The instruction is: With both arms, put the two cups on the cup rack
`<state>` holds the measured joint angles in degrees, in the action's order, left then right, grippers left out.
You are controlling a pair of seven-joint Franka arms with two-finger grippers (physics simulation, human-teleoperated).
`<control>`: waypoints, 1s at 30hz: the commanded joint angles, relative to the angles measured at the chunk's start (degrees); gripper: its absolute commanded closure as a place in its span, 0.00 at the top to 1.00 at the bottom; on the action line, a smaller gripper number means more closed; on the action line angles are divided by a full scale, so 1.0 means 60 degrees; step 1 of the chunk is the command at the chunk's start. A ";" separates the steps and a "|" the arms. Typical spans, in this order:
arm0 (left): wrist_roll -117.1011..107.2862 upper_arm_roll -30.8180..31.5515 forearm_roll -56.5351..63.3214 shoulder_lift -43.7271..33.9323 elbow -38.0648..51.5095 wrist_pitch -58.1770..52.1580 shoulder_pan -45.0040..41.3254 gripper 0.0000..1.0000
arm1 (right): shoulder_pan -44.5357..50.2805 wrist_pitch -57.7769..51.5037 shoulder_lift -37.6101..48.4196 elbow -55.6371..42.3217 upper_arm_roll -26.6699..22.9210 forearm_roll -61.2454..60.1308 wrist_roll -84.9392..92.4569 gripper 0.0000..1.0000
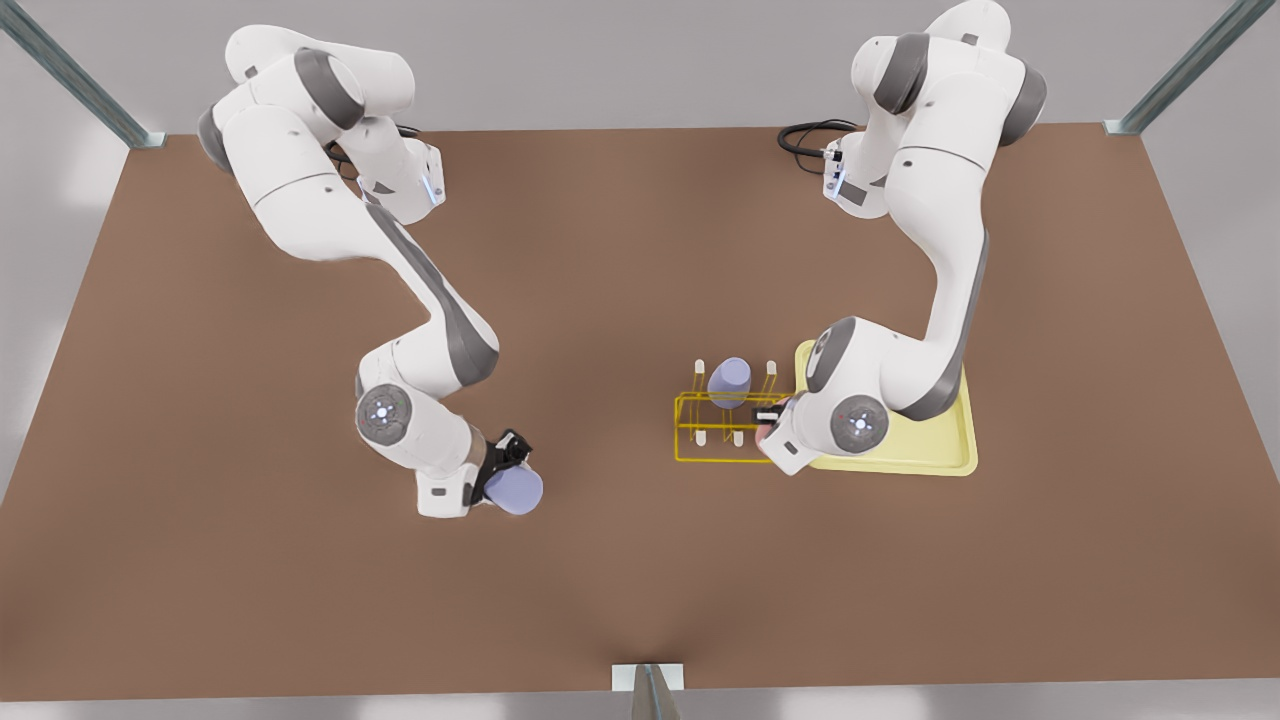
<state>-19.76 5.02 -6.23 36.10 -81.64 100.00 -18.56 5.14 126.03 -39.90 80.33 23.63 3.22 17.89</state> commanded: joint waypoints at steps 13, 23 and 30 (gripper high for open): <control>-0.1937 -0.0060 0.0160 -0.0465 0.2442 -0.2808 0.0191 1.00 | 0.2761 0.0410 -0.1583 -0.2739 -0.0012 -0.0347 -0.0636 0.85; 0.3058 -0.0294 0.1479 -0.3556 0.0305 -0.3117 0.1041 1.00 | 0.3611 0.1129 -0.2140 -0.3267 -0.0027 -0.0420 -0.0769 0.85; 0.3161 -0.0294 0.1229 -0.3366 0.0379 -0.3571 0.1482 1.00 | 0.3904 0.1495 -0.2491 -0.3369 -0.0041 -0.0420 -0.0784 0.85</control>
<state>-12.88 3.24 1.47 15.94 -79.53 80.04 -9.67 28.41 133.57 -54.79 60.17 23.37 0.74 14.51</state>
